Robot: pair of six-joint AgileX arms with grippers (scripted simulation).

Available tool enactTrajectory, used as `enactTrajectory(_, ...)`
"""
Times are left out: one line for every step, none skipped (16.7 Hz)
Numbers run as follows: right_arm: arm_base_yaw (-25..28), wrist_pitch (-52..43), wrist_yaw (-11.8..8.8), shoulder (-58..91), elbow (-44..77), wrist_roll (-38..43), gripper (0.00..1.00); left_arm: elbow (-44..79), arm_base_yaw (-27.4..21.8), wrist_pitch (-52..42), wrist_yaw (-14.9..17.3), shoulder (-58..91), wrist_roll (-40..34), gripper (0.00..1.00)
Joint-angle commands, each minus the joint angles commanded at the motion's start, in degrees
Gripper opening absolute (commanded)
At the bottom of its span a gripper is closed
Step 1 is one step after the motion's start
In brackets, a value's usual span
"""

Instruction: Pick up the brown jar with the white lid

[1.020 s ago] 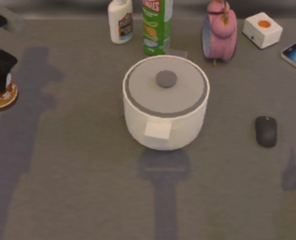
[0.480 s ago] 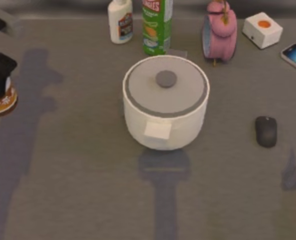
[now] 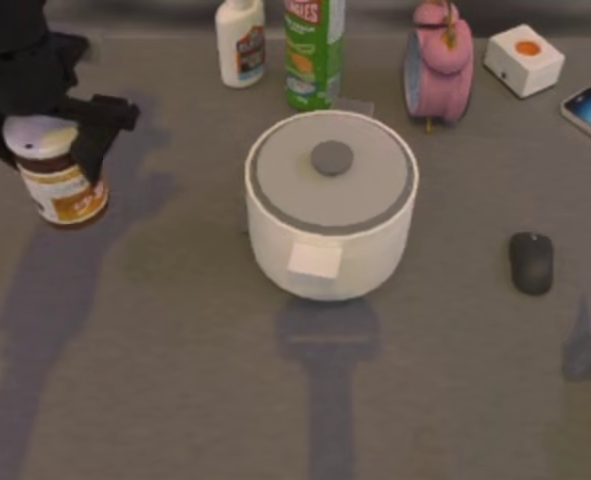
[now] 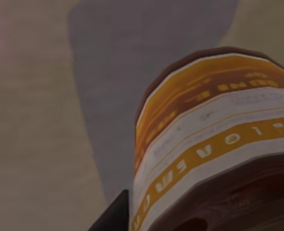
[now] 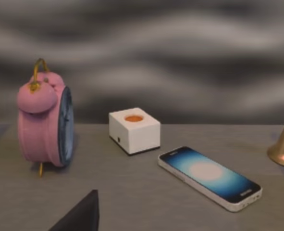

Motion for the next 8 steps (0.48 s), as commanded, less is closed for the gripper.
enactTrajectory(0.0,0.0,0.0,0.0,0.0,0.0,1.0,0.6,-1.3,0.4,0.0,0.9,-4.7,0.0)
enactTrajectory(0.0,0.0,0.0,0.0,0.0,0.0,1.0,1.1,-2.5,0.9,0.0,1.7,-9.0,0.0)
enactTrajectory(0.0,0.0,0.0,0.0,0.0,0.0,1.0,1.5,-3.7,1.2,0.0,2.4,-12.7,0.0)
enactTrajectory(0.0,0.0,0.0,0.0,0.0,0.0,1.0,1.8,-4.7,1.6,0.0,3.1,-15.8,0.0)
enactTrajectory(0.0,0.0,0.0,0.0,0.0,0.0,1.0,2.0,-5.6,1.9,0.0,3.7,-18.3,0.0)
enactTrajectory(0.0,0.0,0.0,0.0,0.0,0.0,1.0,2.1,-6.3,2.1,0.0,4.1,-20.1,0.0)
enactTrajectory(0.0,0.0,0.0,0.0,0.0,0.0,1.0,2.2,-6.8,2.3,0.0,4.4,-21.4,0.0)
enactTrajectory(0.0,0.0,0.0,0.0,0.0,0.0,1.0,2.2,-7.0,2.4,0.0,4.5,-22.1,0.0)
